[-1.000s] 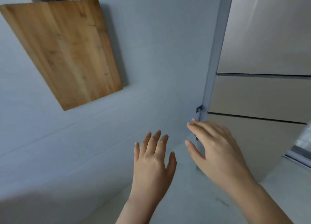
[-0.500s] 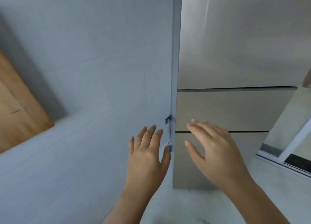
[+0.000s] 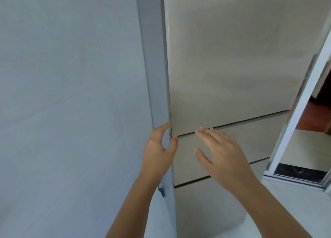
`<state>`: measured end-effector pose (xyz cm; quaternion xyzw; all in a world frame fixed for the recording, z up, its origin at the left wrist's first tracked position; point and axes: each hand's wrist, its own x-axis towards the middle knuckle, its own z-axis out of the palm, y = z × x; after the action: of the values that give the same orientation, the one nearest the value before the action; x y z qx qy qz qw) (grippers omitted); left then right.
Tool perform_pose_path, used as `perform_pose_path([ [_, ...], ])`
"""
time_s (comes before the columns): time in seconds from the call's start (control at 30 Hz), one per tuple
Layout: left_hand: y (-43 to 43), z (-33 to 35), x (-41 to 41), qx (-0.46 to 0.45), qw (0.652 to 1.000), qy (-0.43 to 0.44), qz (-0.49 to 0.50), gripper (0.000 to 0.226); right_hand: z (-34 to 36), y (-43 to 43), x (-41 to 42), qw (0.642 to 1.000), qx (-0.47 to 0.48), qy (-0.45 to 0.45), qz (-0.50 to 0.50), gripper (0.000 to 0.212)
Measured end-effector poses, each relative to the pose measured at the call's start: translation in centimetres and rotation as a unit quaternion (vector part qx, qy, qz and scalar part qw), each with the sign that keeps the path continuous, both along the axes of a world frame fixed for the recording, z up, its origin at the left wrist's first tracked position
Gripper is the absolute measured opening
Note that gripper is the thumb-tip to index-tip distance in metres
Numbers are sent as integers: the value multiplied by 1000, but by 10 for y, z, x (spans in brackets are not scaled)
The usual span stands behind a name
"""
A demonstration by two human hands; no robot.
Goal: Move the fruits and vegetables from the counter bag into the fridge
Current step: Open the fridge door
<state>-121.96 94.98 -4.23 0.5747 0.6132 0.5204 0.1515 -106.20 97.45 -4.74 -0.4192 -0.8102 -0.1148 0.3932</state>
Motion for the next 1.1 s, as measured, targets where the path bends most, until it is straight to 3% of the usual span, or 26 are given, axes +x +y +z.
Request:
perform_pose_path([
  [0.3,99,-14,-34,-5,994,-93,-54,42,-14,65,-40,998,-43,-37,-34,46],
  [0.63,131,-19,-34,-1,970,-235,-60,38,-18,85,-50,997,-72,-18,-26,45],
  [1.1,71,-26,4,13,975,-210,-76,41,-14,32,-17,997,-69,-8,-39,46],
])
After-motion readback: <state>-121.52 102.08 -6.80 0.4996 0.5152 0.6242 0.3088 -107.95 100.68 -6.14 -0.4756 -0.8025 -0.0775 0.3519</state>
